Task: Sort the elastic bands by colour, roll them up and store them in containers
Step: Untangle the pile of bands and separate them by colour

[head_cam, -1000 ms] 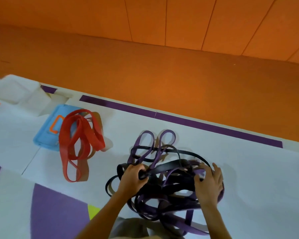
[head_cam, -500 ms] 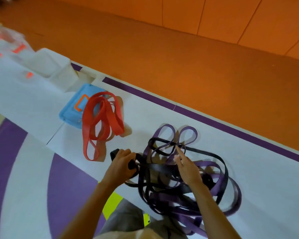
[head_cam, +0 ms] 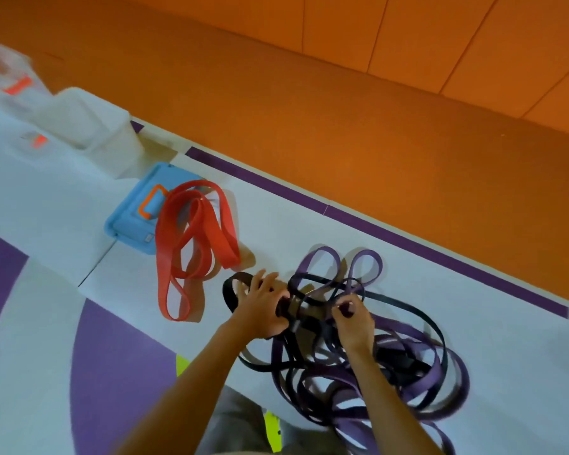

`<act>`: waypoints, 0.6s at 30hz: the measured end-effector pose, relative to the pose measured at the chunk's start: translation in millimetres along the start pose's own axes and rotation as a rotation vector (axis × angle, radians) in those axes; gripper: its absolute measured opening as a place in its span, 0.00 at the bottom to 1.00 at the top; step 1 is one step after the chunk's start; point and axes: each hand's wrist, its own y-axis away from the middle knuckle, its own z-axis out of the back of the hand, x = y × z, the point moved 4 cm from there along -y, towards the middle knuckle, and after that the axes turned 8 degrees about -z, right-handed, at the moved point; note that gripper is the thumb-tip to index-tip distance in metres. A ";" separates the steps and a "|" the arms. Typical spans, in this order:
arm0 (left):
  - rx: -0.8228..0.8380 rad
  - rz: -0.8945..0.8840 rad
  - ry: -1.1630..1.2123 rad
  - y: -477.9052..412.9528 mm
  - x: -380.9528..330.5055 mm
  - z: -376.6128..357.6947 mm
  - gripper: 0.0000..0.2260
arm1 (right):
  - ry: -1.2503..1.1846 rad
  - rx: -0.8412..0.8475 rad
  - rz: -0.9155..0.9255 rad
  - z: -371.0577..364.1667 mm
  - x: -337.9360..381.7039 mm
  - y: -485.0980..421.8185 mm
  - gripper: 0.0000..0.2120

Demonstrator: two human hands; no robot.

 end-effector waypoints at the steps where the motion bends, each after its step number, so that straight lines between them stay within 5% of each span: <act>1: -0.009 0.043 0.000 -6.7 1.8 -0.4 0.28 | 0.028 -0.019 0.013 2.4 -3.3 3.6 0.09; 5: -0.218 0.220 -0.044 -29.4 4.0 15.3 0.28 | 0.021 -0.048 -0.008 13.0 -18.9 12.6 0.13; 9: -0.179 0.147 -0.111 -69.7 -6.8 25.8 0.29 | 0.011 0.027 -0.043 15.4 -24.2 20.7 0.37; 14: 0.114 -0.060 -0.052 -122.4 -39.0 12.6 0.39 | 0.202 0.074 0.214 19.9 -16.1 30.1 0.21; 18: -0.056 -0.091 -0.072 -134.7 -43.2 3.7 0.16 | 0.306 -0.161 0.367 42.1 -18.2 24.8 0.19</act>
